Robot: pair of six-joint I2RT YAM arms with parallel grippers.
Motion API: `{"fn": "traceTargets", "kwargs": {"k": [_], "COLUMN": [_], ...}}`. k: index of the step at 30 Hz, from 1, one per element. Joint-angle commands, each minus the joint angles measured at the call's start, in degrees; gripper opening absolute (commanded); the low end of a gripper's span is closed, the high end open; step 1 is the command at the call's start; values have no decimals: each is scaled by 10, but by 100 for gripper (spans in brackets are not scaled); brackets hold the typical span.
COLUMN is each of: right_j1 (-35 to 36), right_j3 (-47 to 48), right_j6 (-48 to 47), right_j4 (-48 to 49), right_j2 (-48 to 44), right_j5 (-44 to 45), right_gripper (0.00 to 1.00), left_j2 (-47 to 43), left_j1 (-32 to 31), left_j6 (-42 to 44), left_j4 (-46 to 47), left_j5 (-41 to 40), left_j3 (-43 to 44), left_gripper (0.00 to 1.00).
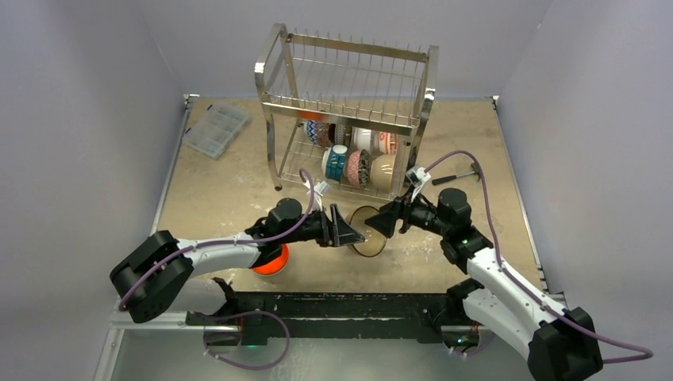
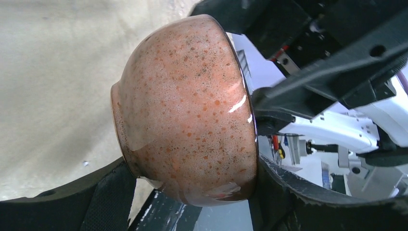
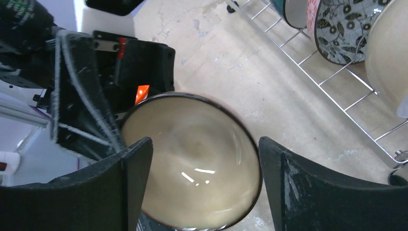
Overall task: Load the bowls into the dish rack
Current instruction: Place the bowl in the dish rack.
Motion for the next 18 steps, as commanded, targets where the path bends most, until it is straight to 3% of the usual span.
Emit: {"fn": "traceTargets", "kwargs": {"k": [1, 4, 11, 18], "right_j1": [2, 2, 2, 3], "right_j3": [25, 30, 36, 29], "right_j6": [-8, -14, -23, -35], "right_j4": [6, -12, -35, -42], "right_j2": [-19, -27, -41, -41], "right_j5": [8, 18, 27, 27], "right_gripper": [87, 98, 99, 99], "left_j2": [-12, -12, -27, -86], "left_j1": [31, 59, 126, 226], "left_j6": [-6, -6, -5, 17], "left_j4": [62, 61, 68, 15], "left_j5": [7, 9, 22, 22], "left_j3": [25, 21, 18, 20], "left_gripper": [0, 0, 0, 0]}}
